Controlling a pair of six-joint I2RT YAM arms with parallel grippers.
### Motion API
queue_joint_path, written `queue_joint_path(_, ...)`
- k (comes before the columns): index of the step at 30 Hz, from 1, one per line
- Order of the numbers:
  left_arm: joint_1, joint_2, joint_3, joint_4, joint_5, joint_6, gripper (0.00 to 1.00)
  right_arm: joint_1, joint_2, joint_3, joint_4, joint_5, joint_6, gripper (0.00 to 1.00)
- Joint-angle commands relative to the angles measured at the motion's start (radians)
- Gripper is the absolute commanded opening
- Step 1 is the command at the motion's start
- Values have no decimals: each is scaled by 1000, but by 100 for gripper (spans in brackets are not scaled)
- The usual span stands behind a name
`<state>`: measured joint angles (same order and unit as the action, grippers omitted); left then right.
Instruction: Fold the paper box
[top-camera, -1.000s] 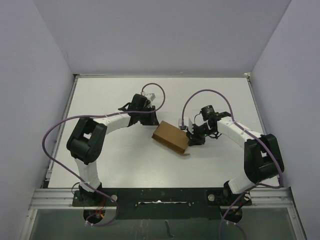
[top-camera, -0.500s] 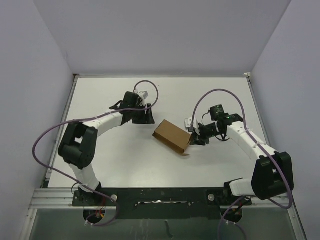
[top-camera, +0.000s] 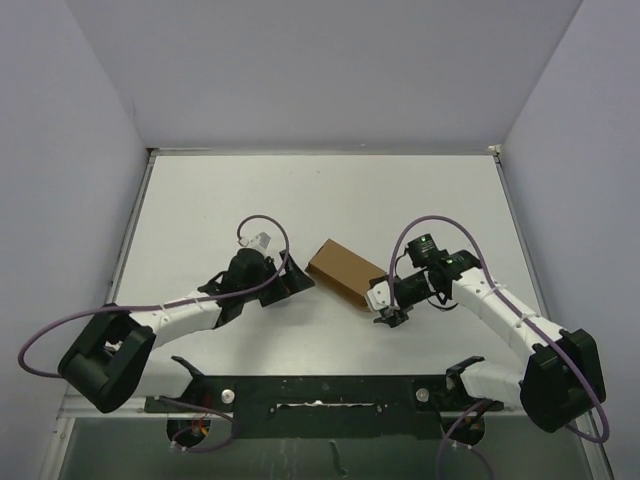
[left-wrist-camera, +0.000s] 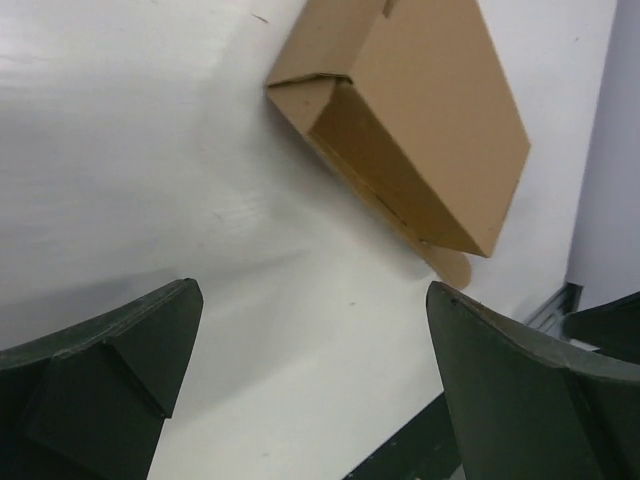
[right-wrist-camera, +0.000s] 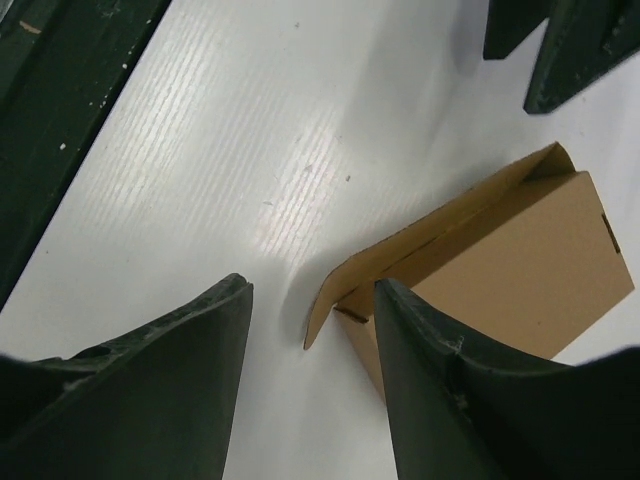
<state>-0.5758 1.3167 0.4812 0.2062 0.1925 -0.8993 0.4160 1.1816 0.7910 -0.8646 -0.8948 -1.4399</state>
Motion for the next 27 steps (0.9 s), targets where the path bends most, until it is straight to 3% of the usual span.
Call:
queue_joint_path(1, -115, -37, 29, 146, -232, -269, 98, 31, 27, 0, -24, 29, -116, 50)
queue_joint_path(3, -161, -11, 33, 108, -334, -364, 98, 31, 33, -4, -28, 51, -125, 48)
queue_joint_path(14, -188, 156, 143, 95, -377, -499, 98, 25, 36, -10, -30, 63, -131, 47)
queue_joint_path(19, -190, 211, 212, -15, -403, -534, 92, 24, 46, -12, -27, 70, -134, 46)
queue_joint_path(27, -187, 280, 219, 1, -398, -559, 76, 27, 58, -15, -25, 75, -140, 46)
